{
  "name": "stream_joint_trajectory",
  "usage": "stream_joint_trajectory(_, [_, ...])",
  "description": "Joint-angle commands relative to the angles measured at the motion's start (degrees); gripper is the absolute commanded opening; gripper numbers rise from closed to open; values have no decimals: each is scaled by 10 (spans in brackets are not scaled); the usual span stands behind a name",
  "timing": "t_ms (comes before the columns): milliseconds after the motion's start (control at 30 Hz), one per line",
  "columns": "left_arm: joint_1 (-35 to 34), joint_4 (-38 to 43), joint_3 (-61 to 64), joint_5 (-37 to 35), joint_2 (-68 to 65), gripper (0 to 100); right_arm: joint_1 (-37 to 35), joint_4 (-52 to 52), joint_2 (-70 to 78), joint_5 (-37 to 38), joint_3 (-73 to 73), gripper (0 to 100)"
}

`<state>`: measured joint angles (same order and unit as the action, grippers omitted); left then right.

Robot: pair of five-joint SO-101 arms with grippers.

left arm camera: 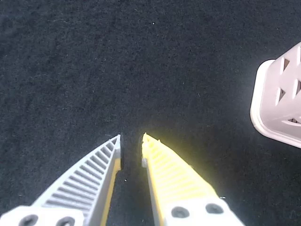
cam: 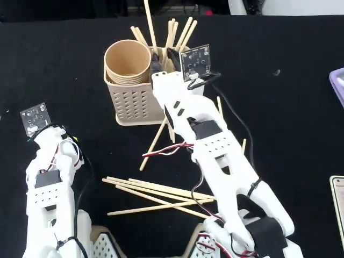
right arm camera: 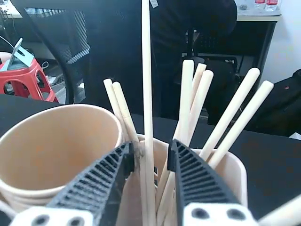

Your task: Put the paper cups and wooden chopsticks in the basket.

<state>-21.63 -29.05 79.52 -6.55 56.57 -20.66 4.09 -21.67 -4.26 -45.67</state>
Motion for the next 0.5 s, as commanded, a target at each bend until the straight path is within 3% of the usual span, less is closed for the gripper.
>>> stream_joint_trajectory(0, [-1,7,-6,1,13,83,5,7,-3,1,1,131])
stream_joint_trajectory(233, [-1,7,-6,1,13,83,5,5,-44,1,-9,131])
stream_joint_trajectory(400, [0,7,-6,1,13,83,4,1,-185,1,-65,131])
stream_joint_trajectory(467, [0,8,-6,1,13,83,8,-46,-254,1,-80,131])
